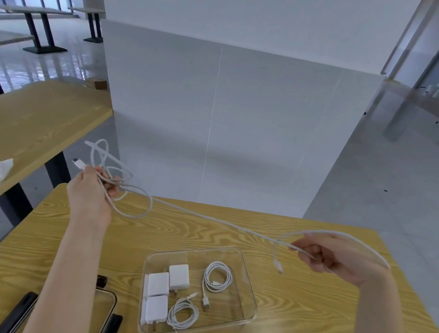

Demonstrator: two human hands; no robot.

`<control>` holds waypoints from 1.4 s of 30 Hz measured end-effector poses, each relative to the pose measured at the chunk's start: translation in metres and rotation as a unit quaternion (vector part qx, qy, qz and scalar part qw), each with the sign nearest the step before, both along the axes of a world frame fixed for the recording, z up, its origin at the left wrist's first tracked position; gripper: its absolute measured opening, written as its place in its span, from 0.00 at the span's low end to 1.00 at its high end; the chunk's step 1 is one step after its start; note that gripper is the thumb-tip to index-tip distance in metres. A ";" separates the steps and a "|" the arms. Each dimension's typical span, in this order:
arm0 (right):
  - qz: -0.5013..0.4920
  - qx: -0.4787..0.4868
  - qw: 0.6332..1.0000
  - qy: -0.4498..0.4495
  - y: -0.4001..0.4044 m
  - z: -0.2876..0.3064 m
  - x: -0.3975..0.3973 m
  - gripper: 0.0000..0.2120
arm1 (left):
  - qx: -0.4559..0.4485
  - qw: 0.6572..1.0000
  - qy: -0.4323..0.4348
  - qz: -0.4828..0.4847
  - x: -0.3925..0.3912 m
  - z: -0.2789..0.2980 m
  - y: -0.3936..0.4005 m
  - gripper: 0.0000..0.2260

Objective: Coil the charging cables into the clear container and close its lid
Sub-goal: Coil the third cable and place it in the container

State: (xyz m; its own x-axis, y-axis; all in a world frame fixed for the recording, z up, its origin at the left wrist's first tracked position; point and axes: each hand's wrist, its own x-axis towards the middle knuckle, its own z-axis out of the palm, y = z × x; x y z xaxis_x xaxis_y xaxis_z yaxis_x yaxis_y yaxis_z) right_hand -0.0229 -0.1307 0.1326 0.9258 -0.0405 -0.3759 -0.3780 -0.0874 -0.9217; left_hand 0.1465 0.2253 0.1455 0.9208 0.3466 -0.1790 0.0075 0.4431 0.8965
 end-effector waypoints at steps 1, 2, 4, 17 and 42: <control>0.005 0.000 1.000 -0.003 -0.004 -0.001 -0.001 0.21 | 0.000 1.000 0.000 0.005 0.000 0.000 0.000 0.15; 0.013 -0.008 1.000 -0.005 -0.008 -0.003 -0.002 0.27 | 0.000 1.000 0.001 0.010 0.001 0.001 0.000 0.15; 0.022 -0.031 0.999 0.002 -0.014 -0.008 -0.005 0.34 | -0.001 1.000 0.000 0.016 0.001 0.000 0.000 0.15; -0.233 0.123 0.960 -0.099 0.008 -0.033 0.015 0.06 | 0.151 0.987 -0.038 -0.039 -0.016 -0.007 -0.031 0.15; -0.025 -0.096 0.981 -0.164 0.119 -0.013 0.065 0.09 | 0.088 0.943 -0.090 -0.310 -0.073 -0.012 -0.118 0.15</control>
State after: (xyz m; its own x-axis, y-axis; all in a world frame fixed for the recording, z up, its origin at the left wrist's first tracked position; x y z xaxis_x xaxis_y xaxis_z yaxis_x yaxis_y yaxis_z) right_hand 0.0424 -0.0116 0.1196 0.9907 -0.1305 -0.0388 -0.0719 -0.2592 -0.9632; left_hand 0.0730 0.1075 0.1331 0.9662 -0.2575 0.0093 0.0569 0.2484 0.9670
